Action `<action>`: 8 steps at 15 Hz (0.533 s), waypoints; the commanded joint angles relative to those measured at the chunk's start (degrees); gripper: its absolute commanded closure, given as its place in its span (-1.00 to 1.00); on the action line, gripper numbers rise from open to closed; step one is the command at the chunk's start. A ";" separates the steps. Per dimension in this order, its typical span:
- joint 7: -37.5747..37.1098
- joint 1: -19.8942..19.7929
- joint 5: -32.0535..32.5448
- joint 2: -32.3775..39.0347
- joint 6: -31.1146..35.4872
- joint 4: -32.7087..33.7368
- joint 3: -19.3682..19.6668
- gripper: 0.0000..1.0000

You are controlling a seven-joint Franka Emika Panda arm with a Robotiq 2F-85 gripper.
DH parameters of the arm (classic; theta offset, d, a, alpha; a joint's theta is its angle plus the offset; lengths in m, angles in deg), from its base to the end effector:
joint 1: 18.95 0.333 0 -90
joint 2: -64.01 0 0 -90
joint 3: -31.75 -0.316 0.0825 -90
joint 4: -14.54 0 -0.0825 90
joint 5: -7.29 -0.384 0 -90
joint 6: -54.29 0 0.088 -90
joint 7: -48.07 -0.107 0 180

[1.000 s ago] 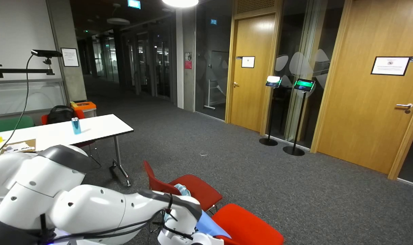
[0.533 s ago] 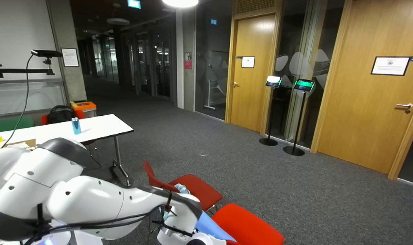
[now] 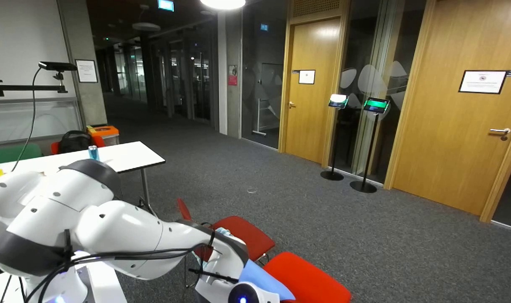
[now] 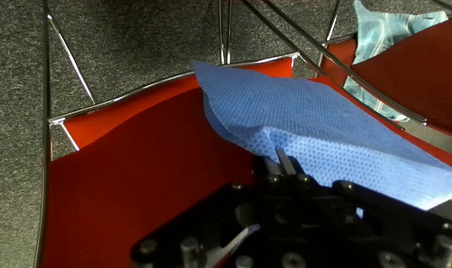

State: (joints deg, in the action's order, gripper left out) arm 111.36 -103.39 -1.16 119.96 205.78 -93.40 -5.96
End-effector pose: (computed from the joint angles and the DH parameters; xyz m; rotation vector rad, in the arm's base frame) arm 0.4159 -0.4482 0.0758 -2.6710 0.0890 -0.6357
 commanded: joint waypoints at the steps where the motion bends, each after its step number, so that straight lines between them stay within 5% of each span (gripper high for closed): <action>1: -0.27 4.12 -0.73 -4.71 1.96 -2.72 3.81 0.99; 8: 1.16 6.57 -2.43 -8.18 2.91 -4.94 5.71 0.99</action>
State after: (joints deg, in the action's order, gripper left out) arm 111.35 -97.39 -1.26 116.95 206.32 -93.83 -1.27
